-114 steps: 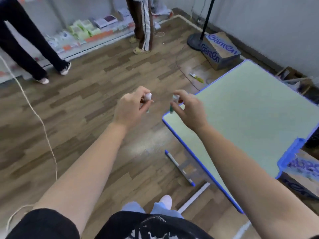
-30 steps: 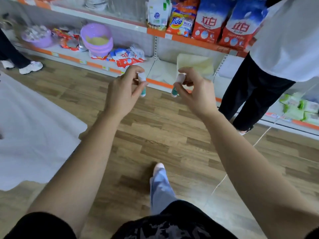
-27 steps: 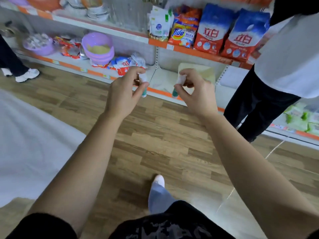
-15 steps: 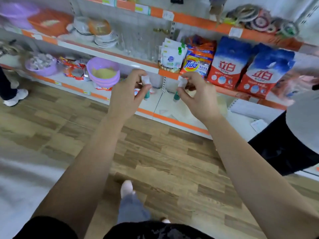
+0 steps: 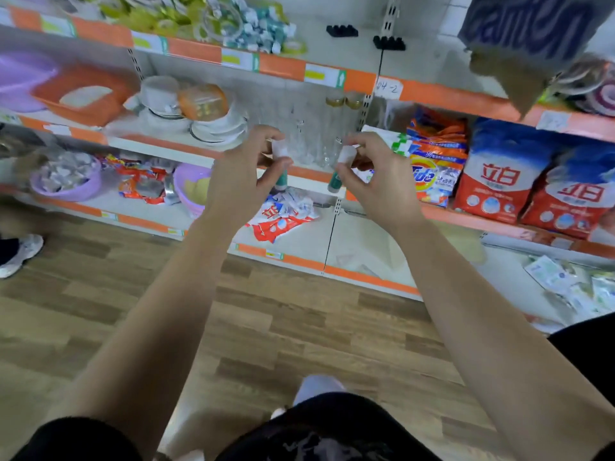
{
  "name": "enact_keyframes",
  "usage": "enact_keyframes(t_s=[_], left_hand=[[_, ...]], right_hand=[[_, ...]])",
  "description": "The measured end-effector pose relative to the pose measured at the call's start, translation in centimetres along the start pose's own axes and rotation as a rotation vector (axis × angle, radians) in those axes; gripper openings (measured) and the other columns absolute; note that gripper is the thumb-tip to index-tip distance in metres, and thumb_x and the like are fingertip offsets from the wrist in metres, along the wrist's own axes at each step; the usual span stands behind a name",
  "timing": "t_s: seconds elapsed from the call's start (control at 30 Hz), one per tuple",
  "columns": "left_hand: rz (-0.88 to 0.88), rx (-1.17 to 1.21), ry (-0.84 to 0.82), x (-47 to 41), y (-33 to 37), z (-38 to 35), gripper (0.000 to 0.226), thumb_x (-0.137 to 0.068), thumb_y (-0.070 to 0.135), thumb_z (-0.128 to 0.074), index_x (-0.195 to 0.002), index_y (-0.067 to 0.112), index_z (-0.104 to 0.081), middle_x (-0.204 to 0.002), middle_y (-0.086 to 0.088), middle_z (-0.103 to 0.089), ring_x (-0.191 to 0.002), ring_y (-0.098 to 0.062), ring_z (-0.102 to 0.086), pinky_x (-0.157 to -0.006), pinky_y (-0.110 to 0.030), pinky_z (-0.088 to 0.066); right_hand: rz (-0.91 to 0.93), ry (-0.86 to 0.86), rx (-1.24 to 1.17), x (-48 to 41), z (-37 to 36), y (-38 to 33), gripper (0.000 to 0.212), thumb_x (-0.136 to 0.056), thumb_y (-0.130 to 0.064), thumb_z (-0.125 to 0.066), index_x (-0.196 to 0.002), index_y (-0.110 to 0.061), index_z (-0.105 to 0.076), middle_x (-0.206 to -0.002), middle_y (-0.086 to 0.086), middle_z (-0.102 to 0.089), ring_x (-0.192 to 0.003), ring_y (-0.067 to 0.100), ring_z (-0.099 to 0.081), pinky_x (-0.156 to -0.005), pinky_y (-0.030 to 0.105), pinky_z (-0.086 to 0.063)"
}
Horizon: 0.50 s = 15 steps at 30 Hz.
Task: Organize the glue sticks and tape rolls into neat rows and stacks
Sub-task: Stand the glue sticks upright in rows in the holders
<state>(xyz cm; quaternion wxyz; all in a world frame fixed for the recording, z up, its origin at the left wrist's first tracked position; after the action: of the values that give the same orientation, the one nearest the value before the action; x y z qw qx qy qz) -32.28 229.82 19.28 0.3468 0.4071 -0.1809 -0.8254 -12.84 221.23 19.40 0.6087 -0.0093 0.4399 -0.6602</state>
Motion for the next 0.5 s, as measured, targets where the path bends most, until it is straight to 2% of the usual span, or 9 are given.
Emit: enact_keyframes(t_s=[0.1, 0.17, 0.27, 0.33, 0.37, 0.43, 0.5], left_hand=[[0.015, 0.020, -0.012, -3.8, -4.0, -0.3, 0.031, -0.093, 0.026, -0.064, -0.119, 0.010, -0.056, -0.090, 0.013, -0.065, -0.089, -0.001, -0.063, -0.071, -0.017, -0.044], [-0.013, 0.037, -0.011, -6.5, -6.3, -0.4, 0.032, -0.093, 0.025, -0.064, -0.119, 0.008, -0.056, -0.091, 0.012, -0.065, -0.089, 0.003, -0.061, -0.069, -0.009, -0.040], [-0.051, 0.049, 0.001, -11.0, -9.7, -0.4, 0.033, -0.093, 0.023, -0.064, -0.120, 0.006, -0.056, -0.095, 0.003, -0.070, -0.089, -0.003, -0.064, -0.071, -0.012, -0.044], [-0.069, 0.075, 0.013, -14.3, -11.8, -0.2, 0.031, -0.094, 0.022, -0.063, -0.119, 0.006, -0.056, -0.093, 0.003, -0.071, -0.082, -0.003, -0.067, -0.075, -0.019, -0.050], [-0.080, 0.076, 0.022, -15.9, -12.5, 0.0, 0.031, -0.094, 0.022, -0.064, -0.119, 0.006, -0.056, -0.090, 0.006, -0.070, -0.080, -0.001, -0.066, -0.074, -0.017, -0.051], [-0.082, 0.065, 0.036, -18.7, -14.1, 0.2, 0.031, -0.093, 0.021, -0.065, -0.119, 0.006, -0.056, -0.087, 0.011, -0.066, -0.080, 0.006, -0.061, -0.070, -0.006, -0.044], [-0.077, 0.060, 0.035, -21.2, -15.6, 0.5, 0.033, -0.093, 0.022, -0.065, -0.121, 0.007, -0.056, -0.088, 0.009, -0.068, -0.081, 0.008, -0.059, -0.068, -0.008, -0.044]], right_hand=[[0.004, 0.024, -0.006, -3.8, -3.0, 1.0, 0.032, -0.086, -0.023, -0.065, -0.114, -0.008, -0.061, -0.084, 0.004, -0.070, -0.077, 0.015, -0.065, -0.076, 0.035, -0.054], [-0.001, 0.020, -0.002, -6.6, -4.7, 1.8, 0.032, -0.086, -0.023, -0.066, -0.114, -0.008, -0.062, -0.086, 0.004, -0.071, -0.078, 0.014, -0.066, -0.077, 0.031, -0.054], [-0.005, 0.033, -0.022, -11.4, -6.9, 2.8, 0.030, -0.086, -0.022, -0.068, -0.113, -0.010, -0.064, -0.085, 0.000, -0.070, -0.076, 0.005, -0.063, -0.077, 0.016, -0.051], [0.013, 0.068, -0.020, -14.9, -8.1, 3.1, 0.027, -0.086, -0.020, -0.070, -0.110, -0.010, -0.065, -0.083, 0.000, -0.069, -0.076, 0.006, -0.062, -0.074, 0.007, -0.045], [0.020, 0.085, -0.017, -16.5, -8.6, 3.2, 0.026, -0.085, -0.020, -0.070, -0.109, -0.010, -0.065, -0.082, 0.000, -0.069, -0.076, 0.007, -0.063, -0.073, 0.007, -0.044], [0.020, 0.089, -0.020, -19.6, -9.7, 3.3, 0.027, -0.086, -0.021, -0.069, -0.110, -0.010, -0.064, -0.082, 0.001, -0.069, -0.076, 0.010, -0.064, -0.074, 0.012, -0.048], [0.017, 0.087, -0.029, -22.3, -10.8, 3.3, 0.028, -0.086, -0.022, -0.069, -0.110, -0.011, -0.063, -0.082, 0.002, -0.070, -0.075, 0.011, -0.065, -0.078, 0.023, -0.053]])
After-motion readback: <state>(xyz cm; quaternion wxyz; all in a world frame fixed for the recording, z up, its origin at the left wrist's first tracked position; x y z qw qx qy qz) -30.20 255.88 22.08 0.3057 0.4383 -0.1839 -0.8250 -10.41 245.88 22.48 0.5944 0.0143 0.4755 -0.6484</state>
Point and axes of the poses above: each hand's wrist, its own x-axis away from the middle knuckle, its own z-axis out of the back of the hand, y = z × x, the point moved 3 cm from there along -x, towards the middle knuckle
